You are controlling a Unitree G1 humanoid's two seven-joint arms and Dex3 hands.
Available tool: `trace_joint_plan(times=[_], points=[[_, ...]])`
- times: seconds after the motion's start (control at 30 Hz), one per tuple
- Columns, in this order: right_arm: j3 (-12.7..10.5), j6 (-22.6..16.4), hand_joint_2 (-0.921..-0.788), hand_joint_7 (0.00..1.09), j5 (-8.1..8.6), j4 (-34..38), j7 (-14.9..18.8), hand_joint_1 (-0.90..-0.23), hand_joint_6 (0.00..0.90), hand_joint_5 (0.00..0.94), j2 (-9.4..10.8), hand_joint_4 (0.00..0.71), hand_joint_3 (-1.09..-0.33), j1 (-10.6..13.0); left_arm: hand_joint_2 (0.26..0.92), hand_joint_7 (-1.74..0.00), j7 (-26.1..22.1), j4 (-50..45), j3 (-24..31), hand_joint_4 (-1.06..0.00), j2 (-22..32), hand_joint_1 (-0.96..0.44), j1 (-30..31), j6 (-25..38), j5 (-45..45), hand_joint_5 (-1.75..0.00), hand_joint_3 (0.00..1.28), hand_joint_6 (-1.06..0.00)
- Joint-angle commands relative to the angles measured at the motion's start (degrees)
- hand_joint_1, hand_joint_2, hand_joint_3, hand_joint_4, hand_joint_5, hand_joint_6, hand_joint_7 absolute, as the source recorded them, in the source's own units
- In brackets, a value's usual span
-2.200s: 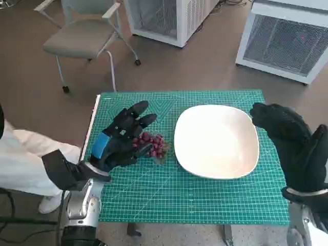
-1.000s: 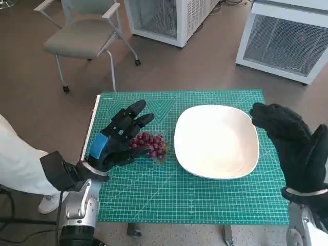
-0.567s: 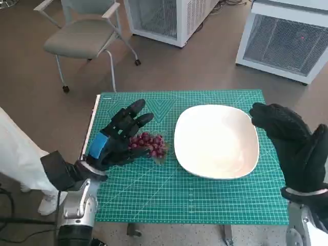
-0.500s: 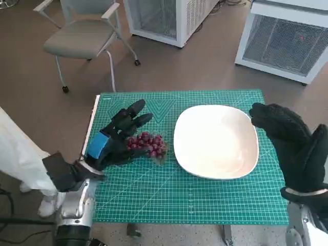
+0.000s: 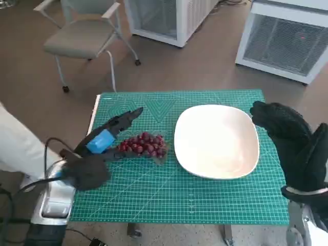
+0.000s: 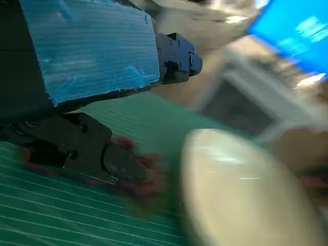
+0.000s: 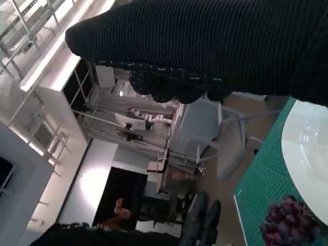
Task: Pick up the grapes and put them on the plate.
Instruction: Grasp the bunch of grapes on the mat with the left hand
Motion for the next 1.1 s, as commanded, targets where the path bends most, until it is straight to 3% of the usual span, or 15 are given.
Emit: trace_joint_plan(times=[0.03,0.53,1.1], points=[[0.17,0.91,-0.921,0.70,0.06,0.26,-0.59,-0.554,0.089,0.032,0.25,0.476,-0.562,1.20,0.812,-0.02,1.00,-1.74,-4.01,0.00,-0.59,-0.03,-0.18,5.76,5.34,0.00,0.00,-0.12],[-0.21,0.84,-0.921,0.70,0.14,0.13,-0.71,-0.554,0.091,0.031,0.15,0.476,-0.563,1.81,0.822,-0.02,-1.23,-1.32,-10.04,0.00,-1.86,0.01,-1.68,15.42,8.79,0.00,0.01,-0.15],[0.34,1.43,-0.921,0.70,0.17,-0.32,-0.82,-0.556,0.095,0.030,0.44,0.476,-0.563,1.85,0.828,-0.01,0.36,7.44,-15.84,-0.03,-4.05,0.02,-7.39,17.23,11.32,-0.01,0.01,-0.18]])
